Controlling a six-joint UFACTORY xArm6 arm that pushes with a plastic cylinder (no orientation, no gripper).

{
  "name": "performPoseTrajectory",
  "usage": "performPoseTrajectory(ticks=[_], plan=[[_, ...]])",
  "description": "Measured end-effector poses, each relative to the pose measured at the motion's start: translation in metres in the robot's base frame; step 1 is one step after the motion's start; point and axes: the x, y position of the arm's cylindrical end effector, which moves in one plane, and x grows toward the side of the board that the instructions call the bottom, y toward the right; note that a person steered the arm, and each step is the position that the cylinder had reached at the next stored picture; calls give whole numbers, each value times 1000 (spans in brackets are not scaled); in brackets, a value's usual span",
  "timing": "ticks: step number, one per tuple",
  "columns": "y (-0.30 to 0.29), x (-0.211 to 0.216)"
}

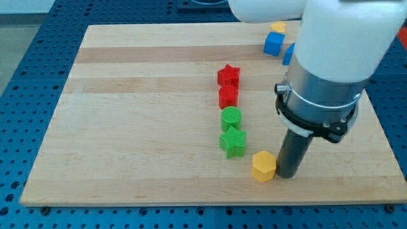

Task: Move the yellow hexagon below the green star

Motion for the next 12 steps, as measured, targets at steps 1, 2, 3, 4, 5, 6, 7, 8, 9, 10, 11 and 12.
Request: performPoseTrajectory(ticks=[1,2,3,4,5,6,7,8,9,10,11,12], plan=[[-2,10],[8,16],[26,14],[26,0],[13,-5],[-3,-5],[-22,-5],[-28,-5],[-26,-5],[-26,-10],[-26,-12],[-26,-9]])
